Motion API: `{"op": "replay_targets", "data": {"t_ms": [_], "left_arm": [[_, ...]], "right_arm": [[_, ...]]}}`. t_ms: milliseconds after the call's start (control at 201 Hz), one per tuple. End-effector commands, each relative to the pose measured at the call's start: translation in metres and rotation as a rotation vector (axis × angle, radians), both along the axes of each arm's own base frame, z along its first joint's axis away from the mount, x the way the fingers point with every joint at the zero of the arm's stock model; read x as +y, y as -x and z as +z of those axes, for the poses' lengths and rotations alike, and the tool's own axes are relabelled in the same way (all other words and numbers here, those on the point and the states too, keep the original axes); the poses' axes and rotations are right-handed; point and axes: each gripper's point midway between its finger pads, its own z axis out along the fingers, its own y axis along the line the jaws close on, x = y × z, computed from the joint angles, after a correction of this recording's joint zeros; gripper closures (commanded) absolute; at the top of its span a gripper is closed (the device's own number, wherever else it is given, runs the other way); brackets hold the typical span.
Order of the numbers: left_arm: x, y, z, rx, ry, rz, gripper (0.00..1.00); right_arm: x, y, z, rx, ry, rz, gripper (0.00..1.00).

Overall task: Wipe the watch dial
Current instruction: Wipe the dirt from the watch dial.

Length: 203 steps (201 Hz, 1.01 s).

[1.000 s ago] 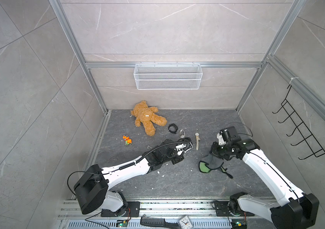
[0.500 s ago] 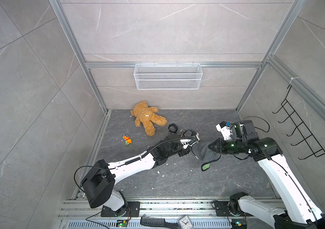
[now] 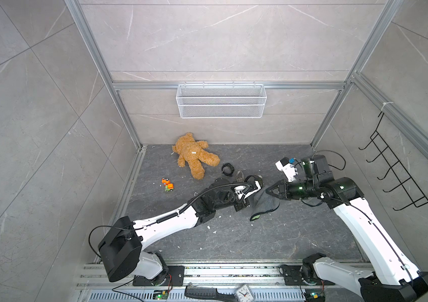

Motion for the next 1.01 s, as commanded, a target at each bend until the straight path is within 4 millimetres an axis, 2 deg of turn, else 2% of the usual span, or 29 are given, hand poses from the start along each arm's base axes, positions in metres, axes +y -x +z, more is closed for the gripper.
{"op": "replay_targets", "data": {"t_ms": [0,114,299,538,836,1006], "left_arm": [[-0.001,0.013,0.045,-0.004,0.124,-0.055,1.0],[-0.001,0.018,0.044,0.013,0.107,-0.08,1.0],[0.001,0.022,0.036,0.015,0.068,-0.093,1.0],[0.004,0.03,0.031,0.0,0.036,-0.127,1.0],[0.015,0.043,0.037,-0.011,0.049,-0.152,1.0],[0.024,0.047,0.035,-0.024,0.042,-0.144,1.0]], "right_arm": [[0.017,-0.006,0.011,-0.04,-0.044,0.047,1.0],[0.026,-0.01,0.012,-0.05,-0.041,0.066,1.0],[0.031,-0.018,0.018,-0.067,-0.045,0.064,1.0],[0.039,-0.031,0.011,-0.051,-0.025,0.047,1.0],[0.024,-0.057,-0.012,-0.02,0.095,-0.08,1.0],[0.016,-0.057,-0.011,-0.025,0.144,-0.102,1.0]]}}
